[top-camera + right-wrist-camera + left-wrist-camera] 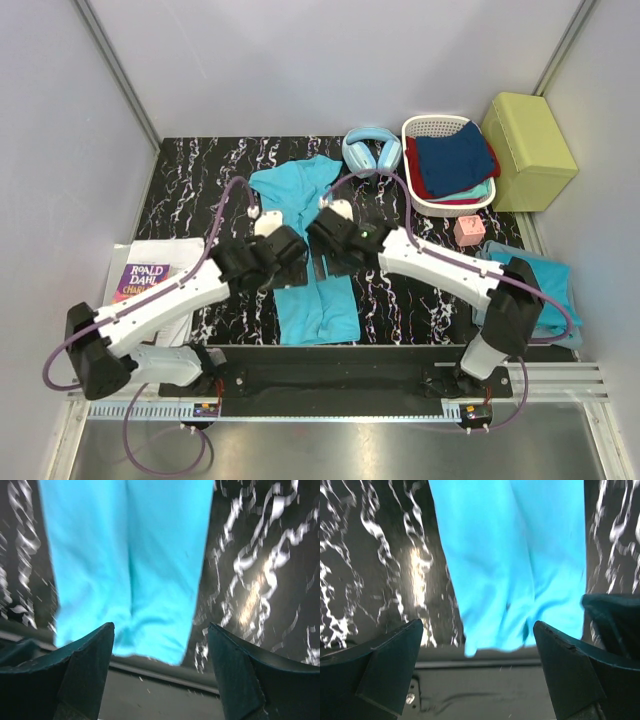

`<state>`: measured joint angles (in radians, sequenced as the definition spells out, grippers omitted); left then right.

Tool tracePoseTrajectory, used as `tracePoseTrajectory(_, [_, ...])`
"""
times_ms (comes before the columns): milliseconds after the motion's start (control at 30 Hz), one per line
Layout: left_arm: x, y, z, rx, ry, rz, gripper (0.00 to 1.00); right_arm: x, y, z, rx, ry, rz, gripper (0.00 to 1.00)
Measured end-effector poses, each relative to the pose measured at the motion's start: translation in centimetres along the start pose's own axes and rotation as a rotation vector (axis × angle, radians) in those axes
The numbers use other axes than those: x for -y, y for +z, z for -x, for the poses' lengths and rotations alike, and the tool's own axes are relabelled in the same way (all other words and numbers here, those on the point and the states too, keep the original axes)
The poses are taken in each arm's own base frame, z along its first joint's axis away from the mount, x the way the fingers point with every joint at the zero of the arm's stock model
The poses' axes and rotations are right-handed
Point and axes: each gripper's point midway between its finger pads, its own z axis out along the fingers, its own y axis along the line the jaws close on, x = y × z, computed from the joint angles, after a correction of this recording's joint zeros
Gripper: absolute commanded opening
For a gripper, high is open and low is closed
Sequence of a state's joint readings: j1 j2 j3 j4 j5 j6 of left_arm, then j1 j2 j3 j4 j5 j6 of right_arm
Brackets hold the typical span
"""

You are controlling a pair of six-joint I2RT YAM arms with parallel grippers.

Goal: Fold and stack the t-shirts
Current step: Rotate the tshirt 90 degrees

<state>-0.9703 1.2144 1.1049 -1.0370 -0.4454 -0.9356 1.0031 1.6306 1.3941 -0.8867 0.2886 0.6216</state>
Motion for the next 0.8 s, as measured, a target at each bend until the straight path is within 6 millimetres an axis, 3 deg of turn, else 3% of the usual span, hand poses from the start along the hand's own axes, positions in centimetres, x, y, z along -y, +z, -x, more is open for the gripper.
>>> tracePoseTrajectory(100, [-1.1, 2.3, 2.5, 0.01, -0.06, 0.061, 0.99, 0.3, 1.5, 3.2, 0.018, 0.044, 0.012, 0.82])
tracePoseTrajectory(300, [-4.8, 7.8, 8.1, -0.017, -0.172, 0.191, 0.99, 4.9, 7.3, 9.8, 0.007, 0.153, -0.06, 0.81])
tracePoseTrajectory(400, [-4.0, 10.4, 12.8, 0.007, -0.14, 0.198, 0.96, 6.4, 9.7, 13.3, 0.028, 0.186, -0.071, 0.81])
tracePoseTrajectory(533, [-1.6, 13.7, 18.1, 0.042, -0.062, 0.175, 0.94, 6.8, 11.7, 16.9, 0.068, 0.187, -0.069, 0.8])
tracePoseTrajectory(667, [-0.6, 16.9, 19.7, 0.025, -0.03, 0.153, 0.91, 5.7, 13.7, 19.4, 0.098, 0.172, -0.048, 0.75])
tracePoseTrajectory(800, [-2.4, 19.5, 19.1, -0.039, -0.045, 0.17, 0.9, 4.5, 16.2, 20.8, 0.104, 0.164, -0.02, 0.59])
